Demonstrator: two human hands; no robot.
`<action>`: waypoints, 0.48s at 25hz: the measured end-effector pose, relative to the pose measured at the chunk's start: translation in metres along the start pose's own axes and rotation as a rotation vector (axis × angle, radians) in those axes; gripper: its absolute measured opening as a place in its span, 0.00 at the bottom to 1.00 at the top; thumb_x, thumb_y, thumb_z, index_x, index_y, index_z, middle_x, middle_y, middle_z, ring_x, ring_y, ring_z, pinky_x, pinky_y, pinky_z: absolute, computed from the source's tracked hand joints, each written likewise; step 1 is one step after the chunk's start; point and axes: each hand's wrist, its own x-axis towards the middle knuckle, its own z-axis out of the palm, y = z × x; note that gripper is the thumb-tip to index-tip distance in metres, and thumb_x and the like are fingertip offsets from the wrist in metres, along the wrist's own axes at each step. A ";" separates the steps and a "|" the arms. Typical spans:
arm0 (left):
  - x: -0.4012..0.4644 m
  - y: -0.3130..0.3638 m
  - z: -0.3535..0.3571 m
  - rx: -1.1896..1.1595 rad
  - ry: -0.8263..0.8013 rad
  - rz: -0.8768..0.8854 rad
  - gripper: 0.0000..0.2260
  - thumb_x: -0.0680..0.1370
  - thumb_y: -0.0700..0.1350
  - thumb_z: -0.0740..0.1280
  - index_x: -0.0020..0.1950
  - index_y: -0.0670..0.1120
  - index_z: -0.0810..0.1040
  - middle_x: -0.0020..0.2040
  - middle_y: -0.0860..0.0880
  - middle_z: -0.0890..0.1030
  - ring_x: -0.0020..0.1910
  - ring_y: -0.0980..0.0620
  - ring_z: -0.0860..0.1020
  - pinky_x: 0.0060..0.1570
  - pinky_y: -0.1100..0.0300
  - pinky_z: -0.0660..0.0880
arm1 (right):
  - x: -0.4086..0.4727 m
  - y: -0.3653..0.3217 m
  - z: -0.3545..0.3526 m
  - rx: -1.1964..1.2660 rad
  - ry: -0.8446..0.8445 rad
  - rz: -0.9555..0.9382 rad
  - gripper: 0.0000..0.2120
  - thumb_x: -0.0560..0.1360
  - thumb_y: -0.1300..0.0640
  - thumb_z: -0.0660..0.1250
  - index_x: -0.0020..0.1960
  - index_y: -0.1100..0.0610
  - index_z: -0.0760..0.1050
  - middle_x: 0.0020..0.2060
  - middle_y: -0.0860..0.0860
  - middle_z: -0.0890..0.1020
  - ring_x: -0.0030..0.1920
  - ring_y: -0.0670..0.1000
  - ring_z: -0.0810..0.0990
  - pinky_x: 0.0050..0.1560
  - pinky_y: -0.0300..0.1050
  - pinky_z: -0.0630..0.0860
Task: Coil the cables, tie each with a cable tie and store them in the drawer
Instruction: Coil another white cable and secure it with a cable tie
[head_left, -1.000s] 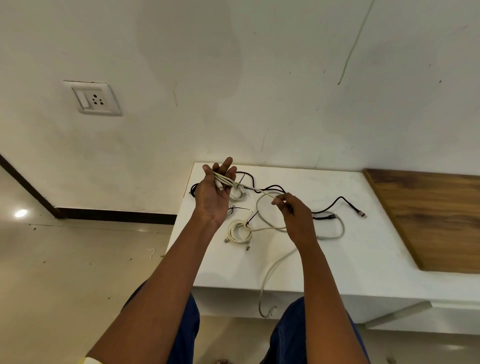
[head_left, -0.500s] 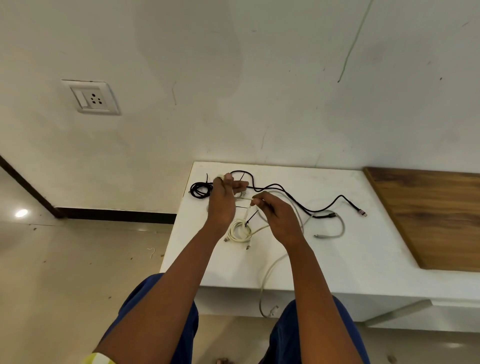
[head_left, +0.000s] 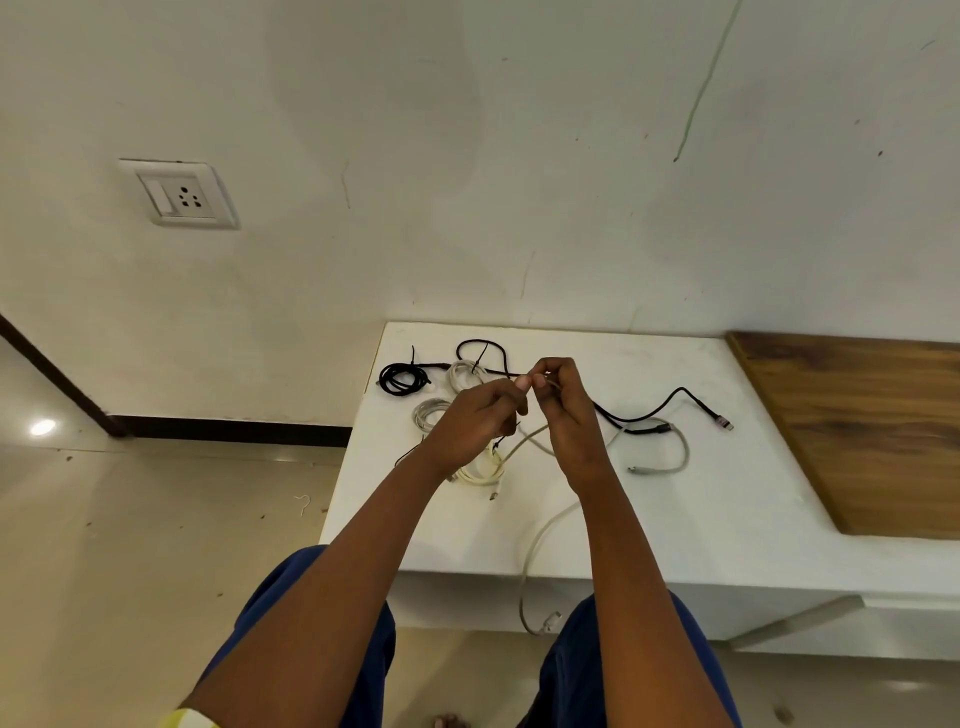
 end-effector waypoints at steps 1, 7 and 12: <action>0.001 0.003 -0.001 -0.055 -0.024 -0.020 0.17 0.80 0.54 0.58 0.36 0.46 0.73 0.25 0.55 0.67 0.26 0.57 0.65 0.31 0.67 0.65 | 0.000 0.000 0.001 0.010 -0.005 -0.012 0.06 0.81 0.65 0.55 0.49 0.56 0.68 0.38 0.45 0.74 0.38 0.36 0.74 0.44 0.29 0.70; 0.001 0.015 -0.005 -0.528 -0.062 -0.146 0.17 0.80 0.52 0.60 0.32 0.49 0.71 0.22 0.53 0.61 0.23 0.56 0.61 0.34 0.60 0.63 | 0.004 0.007 0.009 0.017 0.018 -0.022 0.08 0.82 0.63 0.53 0.53 0.59 0.70 0.44 0.45 0.76 0.45 0.37 0.74 0.50 0.30 0.69; 0.006 0.016 -0.012 -0.915 -0.056 -0.155 0.16 0.81 0.52 0.57 0.36 0.47 0.70 0.21 0.54 0.62 0.21 0.56 0.60 0.33 0.64 0.65 | 0.002 0.024 0.018 -0.117 0.083 0.059 0.07 0.82 0.61 0.53 0.52 0.54 0.69 0.33 0.45 0.72 0.33 0.42 0.70 0.38 0.38 0.68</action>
